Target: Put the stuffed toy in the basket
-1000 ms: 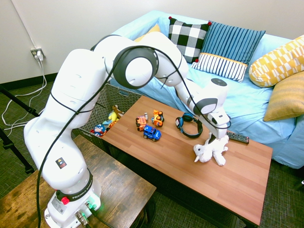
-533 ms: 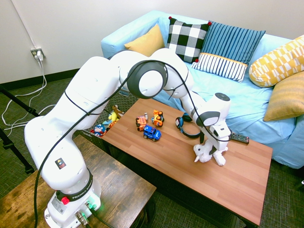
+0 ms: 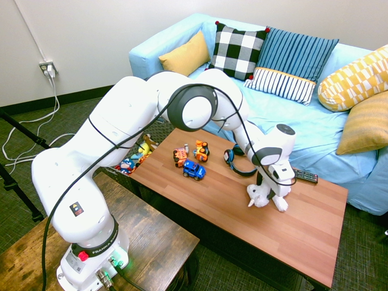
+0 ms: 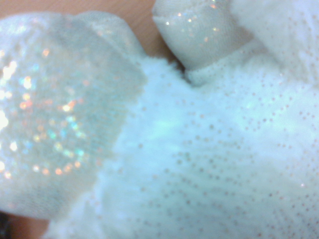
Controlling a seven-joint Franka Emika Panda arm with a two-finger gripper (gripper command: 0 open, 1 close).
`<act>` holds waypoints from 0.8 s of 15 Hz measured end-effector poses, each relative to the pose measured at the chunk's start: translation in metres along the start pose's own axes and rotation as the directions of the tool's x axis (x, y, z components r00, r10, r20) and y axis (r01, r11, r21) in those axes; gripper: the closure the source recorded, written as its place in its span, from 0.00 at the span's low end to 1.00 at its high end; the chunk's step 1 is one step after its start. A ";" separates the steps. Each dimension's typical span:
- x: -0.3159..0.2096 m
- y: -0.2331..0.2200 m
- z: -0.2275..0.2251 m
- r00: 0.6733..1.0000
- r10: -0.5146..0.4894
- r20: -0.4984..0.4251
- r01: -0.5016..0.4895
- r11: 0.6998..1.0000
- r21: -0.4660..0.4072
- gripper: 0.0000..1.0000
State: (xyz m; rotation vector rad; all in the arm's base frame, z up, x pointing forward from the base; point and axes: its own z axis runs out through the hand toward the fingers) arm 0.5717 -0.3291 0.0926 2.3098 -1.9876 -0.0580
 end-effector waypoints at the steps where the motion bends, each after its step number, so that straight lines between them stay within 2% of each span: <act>1: -0.002 -0.001 0.000 1.000 -0.002 0.002 0.002 1.000 0.001 1.00; 4: -0.005 -0.006 -0.004 1.000 -0.025 0.003 0.025 1.000 0.012 1.00; 6: -0.005 -0.011 -0.022 0.997 -0.071 -0.010 0.071 0.997 0.041 1.00; 12: -0.034 -0.019 -0.143 0.983 -0.177 -0.054 0.183 0.967 0.176 1.00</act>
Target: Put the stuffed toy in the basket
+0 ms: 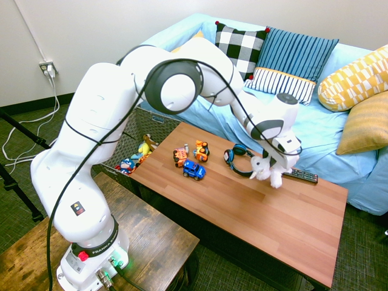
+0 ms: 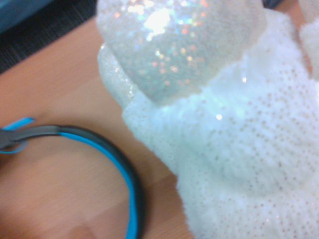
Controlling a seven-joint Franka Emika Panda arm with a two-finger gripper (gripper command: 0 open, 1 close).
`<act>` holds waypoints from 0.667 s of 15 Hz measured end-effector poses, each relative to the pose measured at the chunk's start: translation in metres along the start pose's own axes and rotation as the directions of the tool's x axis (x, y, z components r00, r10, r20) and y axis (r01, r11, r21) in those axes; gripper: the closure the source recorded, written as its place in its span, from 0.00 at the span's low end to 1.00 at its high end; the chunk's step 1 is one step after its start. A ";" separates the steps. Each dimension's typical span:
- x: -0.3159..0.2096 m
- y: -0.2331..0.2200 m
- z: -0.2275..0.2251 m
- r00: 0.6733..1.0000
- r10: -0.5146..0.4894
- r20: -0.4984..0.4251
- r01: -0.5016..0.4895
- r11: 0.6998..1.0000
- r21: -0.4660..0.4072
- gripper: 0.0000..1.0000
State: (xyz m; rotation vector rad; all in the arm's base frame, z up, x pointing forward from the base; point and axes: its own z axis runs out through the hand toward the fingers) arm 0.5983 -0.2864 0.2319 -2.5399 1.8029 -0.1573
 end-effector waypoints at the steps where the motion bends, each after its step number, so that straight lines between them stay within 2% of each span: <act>1: -0.012 -0.012 -0.024 1.000 -0.027 -0.010 0.027 0.999 0.022 1.00; 6: -0.119 -0.094 -0.141 0.987 -0.145 -0.062 0.150 0.986 0.075 1.00; 10: -0.228 -0.154 -0.178 0.968 -0.233 -0.095 0.242 0.965 0.099 1.00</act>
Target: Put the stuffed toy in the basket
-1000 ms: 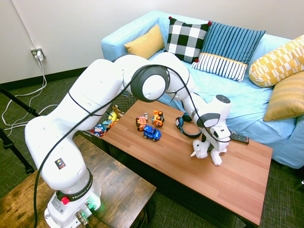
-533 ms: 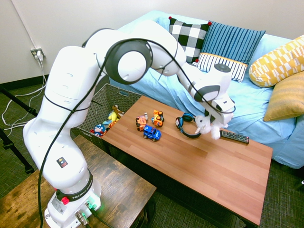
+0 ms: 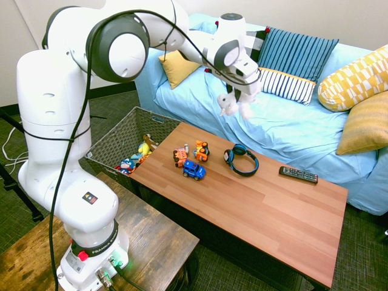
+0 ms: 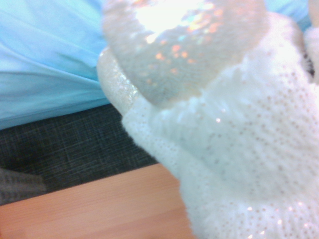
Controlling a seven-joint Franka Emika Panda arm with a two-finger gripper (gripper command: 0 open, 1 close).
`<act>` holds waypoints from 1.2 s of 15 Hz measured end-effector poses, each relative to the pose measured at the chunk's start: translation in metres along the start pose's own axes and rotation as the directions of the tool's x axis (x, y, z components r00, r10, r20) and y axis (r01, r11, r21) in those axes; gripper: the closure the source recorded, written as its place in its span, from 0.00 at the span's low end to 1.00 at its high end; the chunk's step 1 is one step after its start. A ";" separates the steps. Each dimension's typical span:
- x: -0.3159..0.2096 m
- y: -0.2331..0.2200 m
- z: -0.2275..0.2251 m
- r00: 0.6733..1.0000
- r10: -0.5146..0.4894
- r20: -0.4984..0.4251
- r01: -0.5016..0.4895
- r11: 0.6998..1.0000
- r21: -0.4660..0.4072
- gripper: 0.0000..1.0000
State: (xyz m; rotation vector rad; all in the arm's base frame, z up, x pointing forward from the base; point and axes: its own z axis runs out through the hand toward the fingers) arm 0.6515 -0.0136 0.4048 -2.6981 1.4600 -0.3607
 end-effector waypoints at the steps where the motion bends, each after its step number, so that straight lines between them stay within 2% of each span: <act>1: -0.026 -0.020 -0.005 1.000 -0.026 -0.003 0.026 1.000 0.001 1.00; 5: -0.141 -0.095 -0.007 0.991 -0.132 -0.005 0.132 0.991 -0.016 1.00; 9: -0.265 -0.148 0.036 0.968 -0.246 0.055 0.248 0.968 -0.031 1.00; 13: -0.362 -0.167 0.092 0.937 -0.327 0.126 0.334 0.942 -0.043 1.00; 18: -0.424 -0.166 0.169 0.911 -0.374 0.174 0.392 0.916 -0.082 1.00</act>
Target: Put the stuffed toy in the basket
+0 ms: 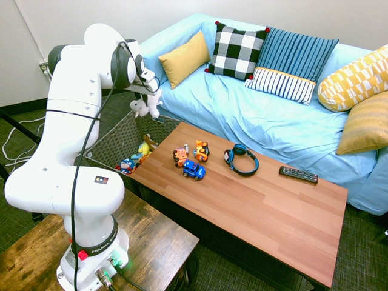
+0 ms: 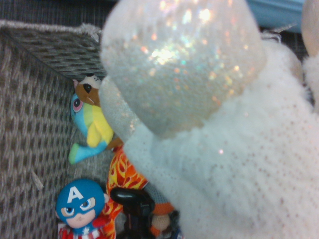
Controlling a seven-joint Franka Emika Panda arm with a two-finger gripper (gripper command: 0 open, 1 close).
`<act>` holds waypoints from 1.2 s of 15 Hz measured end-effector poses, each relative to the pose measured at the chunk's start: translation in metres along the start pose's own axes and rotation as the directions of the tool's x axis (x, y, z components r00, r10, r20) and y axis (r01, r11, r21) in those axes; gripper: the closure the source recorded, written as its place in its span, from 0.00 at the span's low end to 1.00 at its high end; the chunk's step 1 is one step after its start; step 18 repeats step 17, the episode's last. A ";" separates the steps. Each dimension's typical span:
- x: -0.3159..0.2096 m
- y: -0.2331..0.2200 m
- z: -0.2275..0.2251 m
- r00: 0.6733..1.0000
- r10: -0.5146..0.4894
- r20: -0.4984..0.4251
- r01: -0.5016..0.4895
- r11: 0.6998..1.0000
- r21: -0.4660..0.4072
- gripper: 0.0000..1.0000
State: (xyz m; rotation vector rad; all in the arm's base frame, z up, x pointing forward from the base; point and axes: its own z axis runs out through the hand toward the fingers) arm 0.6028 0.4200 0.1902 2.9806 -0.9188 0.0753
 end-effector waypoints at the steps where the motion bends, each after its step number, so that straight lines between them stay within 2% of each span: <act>1: -0.007 -0.003 0.015 1.000 -0.015 0.010 0.015 1.000 -0.011 1.00; 2: -0.013 -0.006 0.026 0.999 -0.029 0.021 0.030 0.999 -0.023 0.00; 6: -0.013 -0.011 0.036 0.998 -0.016 0.059 0.020 0.998 -0.067 0.00; 11: -0.012 -0.009 0.041 0.998 -0.010 0.057 0.015 0.995 -0.100 0.00; 18: 0.002 -0.005 0.037 0.998 0.049 0.036 -0.044 0.992 -0.120 0.00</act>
